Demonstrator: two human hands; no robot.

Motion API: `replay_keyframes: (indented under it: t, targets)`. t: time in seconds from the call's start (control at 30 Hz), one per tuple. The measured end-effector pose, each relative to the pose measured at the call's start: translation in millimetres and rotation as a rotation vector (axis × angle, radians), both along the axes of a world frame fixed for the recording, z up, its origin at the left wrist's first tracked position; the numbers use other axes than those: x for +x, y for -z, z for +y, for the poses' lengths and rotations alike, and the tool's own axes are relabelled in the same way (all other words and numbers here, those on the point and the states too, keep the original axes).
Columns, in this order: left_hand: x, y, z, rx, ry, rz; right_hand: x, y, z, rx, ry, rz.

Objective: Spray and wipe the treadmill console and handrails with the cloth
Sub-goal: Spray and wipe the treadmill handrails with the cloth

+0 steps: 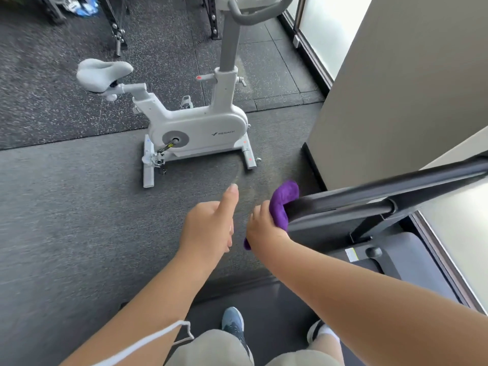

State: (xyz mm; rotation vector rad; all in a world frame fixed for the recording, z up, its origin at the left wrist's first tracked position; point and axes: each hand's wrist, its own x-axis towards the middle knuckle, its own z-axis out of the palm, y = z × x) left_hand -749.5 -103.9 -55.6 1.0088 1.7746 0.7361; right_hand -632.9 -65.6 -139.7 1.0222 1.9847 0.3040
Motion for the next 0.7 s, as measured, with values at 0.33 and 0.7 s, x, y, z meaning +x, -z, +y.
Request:
replay_keyframes:
  t: [0.33, 0.7]
  targets:
    - [4.3, -2.5, 3.1, -0.02, 0.007, -0.051, 2.3, 3.7, -22.5, -0.191, -0.108, 0.213]
    - [103.6, -17.5, 14.7, 0.001, 0.302, -0.016, 146.4, -5.2, -71.3, -0.083, 0.867, 1.085]
